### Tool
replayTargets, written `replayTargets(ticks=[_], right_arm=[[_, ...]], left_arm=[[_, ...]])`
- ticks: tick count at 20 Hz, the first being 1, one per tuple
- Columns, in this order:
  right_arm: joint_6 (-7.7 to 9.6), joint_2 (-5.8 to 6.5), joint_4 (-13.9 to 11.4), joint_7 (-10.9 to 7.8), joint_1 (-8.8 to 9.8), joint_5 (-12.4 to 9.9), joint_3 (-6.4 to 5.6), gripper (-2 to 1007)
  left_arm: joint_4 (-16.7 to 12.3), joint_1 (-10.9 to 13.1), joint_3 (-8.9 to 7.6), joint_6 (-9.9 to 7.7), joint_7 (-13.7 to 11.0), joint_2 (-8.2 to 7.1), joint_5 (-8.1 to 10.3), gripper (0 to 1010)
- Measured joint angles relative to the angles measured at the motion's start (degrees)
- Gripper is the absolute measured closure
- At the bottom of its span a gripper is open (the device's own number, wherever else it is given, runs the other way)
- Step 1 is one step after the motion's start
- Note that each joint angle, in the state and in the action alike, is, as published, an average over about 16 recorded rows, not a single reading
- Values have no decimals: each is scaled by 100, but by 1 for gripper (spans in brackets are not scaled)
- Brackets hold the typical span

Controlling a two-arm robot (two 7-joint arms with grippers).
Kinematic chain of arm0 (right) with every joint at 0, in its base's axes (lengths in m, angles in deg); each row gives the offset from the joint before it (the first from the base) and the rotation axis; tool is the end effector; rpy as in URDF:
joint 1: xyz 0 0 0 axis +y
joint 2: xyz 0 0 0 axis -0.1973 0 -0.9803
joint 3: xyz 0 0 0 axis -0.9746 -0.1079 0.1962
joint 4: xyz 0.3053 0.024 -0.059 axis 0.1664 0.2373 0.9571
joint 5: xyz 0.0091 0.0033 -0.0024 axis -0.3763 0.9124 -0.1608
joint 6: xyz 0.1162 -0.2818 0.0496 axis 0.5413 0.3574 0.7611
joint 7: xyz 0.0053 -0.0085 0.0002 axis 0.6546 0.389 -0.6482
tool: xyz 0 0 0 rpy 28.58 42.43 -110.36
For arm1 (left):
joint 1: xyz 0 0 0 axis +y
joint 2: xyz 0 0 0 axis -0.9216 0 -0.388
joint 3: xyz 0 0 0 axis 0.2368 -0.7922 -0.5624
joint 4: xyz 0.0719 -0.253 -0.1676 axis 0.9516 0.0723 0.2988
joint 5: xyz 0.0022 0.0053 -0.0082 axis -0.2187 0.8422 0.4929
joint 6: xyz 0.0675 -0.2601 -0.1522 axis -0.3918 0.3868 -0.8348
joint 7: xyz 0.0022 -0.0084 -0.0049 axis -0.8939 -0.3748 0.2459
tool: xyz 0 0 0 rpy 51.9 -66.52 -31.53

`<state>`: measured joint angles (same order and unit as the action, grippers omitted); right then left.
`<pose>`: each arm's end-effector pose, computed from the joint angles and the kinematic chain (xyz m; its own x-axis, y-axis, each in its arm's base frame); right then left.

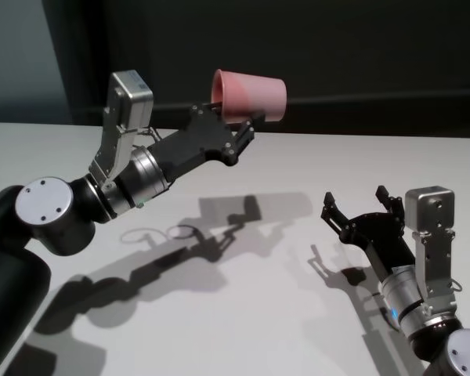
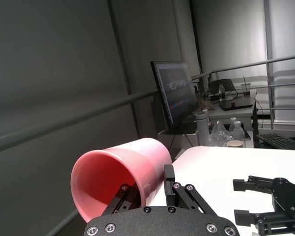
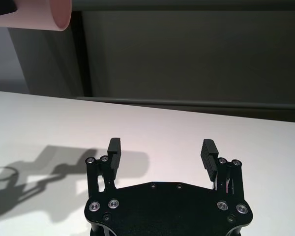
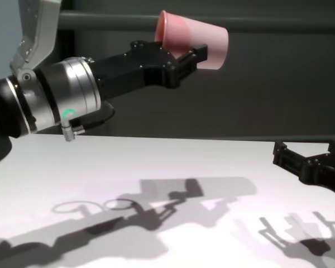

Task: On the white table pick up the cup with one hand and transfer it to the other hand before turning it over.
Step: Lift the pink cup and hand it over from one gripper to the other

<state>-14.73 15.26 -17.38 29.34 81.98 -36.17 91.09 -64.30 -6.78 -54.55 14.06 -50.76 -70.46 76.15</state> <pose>0.2990 0.0360 -0.3285 0.2027 -0.9779 -0.0509 0.9792 0.2027 0.0059 0.4583 -0.0045 -0.2632 0.8215 0.5240 0.2251 -0.5100 0.8516 -0.1209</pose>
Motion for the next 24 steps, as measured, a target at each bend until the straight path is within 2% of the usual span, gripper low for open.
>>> replayTargets(ticks=[9, 24], right_arm=[[0, 0, 0, 0, 0, 0, 0, 5], [0, 0, 0, 0, 0, 0, 0, 5]], left_arm=[[189, -104, 28, -47, -124, 180, 278, 809], [566, -379, 158, -31, -299, 506, 553, 809]])
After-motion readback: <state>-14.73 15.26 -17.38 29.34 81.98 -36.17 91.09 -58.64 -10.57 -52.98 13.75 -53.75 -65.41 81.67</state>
